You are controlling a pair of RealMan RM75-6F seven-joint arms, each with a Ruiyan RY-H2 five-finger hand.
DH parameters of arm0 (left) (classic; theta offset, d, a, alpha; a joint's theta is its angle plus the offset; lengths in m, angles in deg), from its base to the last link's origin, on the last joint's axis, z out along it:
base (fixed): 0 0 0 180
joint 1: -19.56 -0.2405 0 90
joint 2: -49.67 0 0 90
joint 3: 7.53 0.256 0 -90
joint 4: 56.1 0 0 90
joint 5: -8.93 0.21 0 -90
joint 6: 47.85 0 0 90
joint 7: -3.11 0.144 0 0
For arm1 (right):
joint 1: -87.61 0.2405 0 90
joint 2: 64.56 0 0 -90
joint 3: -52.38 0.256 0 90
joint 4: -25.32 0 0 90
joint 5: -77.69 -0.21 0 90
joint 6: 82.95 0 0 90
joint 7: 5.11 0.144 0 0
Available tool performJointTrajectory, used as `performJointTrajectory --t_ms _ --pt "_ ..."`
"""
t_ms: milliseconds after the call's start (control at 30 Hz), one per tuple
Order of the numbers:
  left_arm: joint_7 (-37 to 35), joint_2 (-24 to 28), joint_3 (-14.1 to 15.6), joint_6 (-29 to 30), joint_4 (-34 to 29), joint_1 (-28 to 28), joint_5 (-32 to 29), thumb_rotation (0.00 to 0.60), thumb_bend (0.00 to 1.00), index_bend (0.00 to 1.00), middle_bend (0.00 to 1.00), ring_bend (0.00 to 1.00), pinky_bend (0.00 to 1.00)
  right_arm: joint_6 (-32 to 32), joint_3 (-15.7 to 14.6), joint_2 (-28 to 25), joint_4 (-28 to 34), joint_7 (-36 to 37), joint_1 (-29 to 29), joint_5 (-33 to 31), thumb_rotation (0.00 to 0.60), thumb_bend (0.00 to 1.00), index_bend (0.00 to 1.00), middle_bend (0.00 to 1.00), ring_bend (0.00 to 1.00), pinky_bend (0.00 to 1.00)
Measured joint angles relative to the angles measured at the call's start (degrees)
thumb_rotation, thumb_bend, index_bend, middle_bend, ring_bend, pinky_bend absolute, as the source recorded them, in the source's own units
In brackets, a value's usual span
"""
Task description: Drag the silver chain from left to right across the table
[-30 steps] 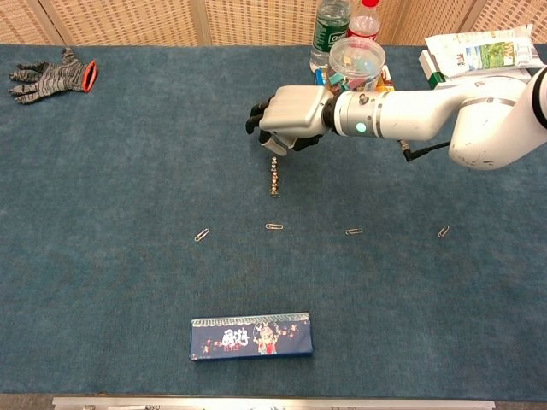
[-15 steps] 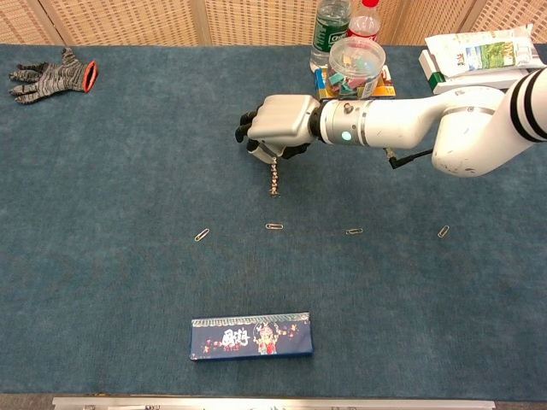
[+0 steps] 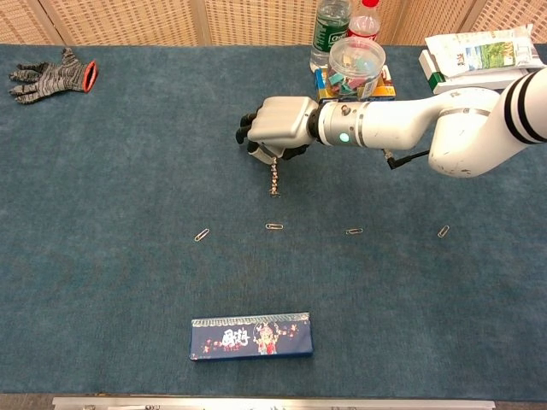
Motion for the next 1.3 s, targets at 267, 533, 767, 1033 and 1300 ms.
performJointTrajectory --t_ms 267,533,767,1033,1300 --pt "-0.3 0.1 0.0 -0.2 0.0 0.0 0.0 0.6 0.12 0.52 0.18 0.06 0.01 -0.5 -0.2 0.3 -0.4 -0.2 0.1 0.0 0.6 1.0 0.51 0.17 0.1 0.24" --pt "-0.4 0.2 0.0 -0.4 0.0 0.0 0.0 0.6 0.12 0.52 0.18 0.06 0.01 -0.5 -0.1 -1.3 1.2 -1.4 -0.3 -0.4 0.6 1.0 0.55 0.17 0.1 0.24" --pt "-0.3 0.2 0.1 -0.4 -0.2 0.1 0.2 0.6 0.12 0.52 0.18 0.06 0.01 0.7 0.4 -2.2 2.7 -1.9 -0.7 -0.7 0.6 1.0 0.55 0.17 0.1 0.24" --pt "-0.5 0.2 0.1 -0.3 -0.1 0.0 0.1 0.6 0.12 0.52 0.18 0.06 0.01 0.0 0.7 -1.0 2.1 -2.0 -0.3 -0.7 0.6 1.0 0.55 0.17 0.1 0.24" --pt "-1.2 0.5 0.1 -0.6 0.0 -0.1 0.2 0.6 0.12 0.52 0.18 0.06 0.01 -0.5 0.4 -0.3 1.0 -2.2 -0.1 -0.5 0.6 1.0 0.55 0.17 0.1 0.24"
